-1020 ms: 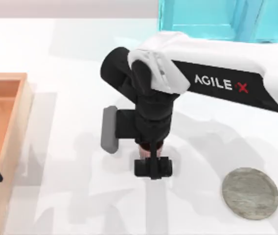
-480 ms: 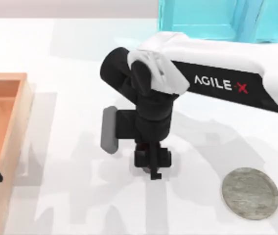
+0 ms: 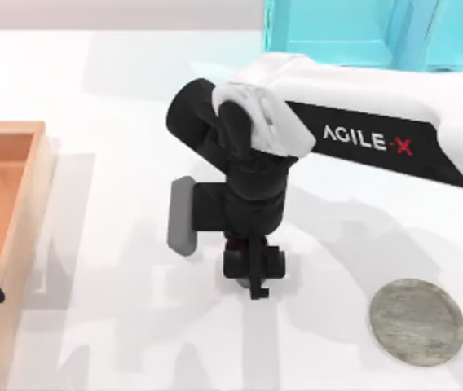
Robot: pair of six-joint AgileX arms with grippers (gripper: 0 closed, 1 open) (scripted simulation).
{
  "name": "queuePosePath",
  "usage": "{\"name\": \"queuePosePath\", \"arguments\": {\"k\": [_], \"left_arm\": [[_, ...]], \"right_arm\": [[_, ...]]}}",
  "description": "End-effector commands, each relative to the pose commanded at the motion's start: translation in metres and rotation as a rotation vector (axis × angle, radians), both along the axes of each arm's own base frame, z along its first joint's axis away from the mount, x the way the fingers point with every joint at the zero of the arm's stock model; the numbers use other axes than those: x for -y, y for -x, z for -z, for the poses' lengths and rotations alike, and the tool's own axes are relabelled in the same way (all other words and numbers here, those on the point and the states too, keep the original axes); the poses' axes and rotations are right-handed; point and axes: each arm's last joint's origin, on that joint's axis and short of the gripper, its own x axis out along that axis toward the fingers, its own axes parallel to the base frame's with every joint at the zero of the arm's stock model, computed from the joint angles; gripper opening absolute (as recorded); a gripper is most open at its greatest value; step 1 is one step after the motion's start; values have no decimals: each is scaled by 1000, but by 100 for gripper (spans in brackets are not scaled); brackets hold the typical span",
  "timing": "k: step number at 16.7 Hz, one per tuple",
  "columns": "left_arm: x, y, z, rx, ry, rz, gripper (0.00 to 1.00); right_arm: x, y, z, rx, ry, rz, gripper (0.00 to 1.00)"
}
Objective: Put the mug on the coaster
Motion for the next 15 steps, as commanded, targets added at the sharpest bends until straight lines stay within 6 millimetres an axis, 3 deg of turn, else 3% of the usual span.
{"name": "queuePosePath", "arguments": {"k": [4,7,11,15], "left_arm": [[0,0,0,0,0,0,100],[0,0,0,0,0,0,100],[0,0,0,0,0,0,100],[0,0,0,0,0,0,100]], "right_arm": [[6,0,-4,2,0,42,0],[27,1,-17,11,-7,199,0],[73,10,-41,26,-26,579,0],[128,33,-58,31,-45,1052,0]]}}
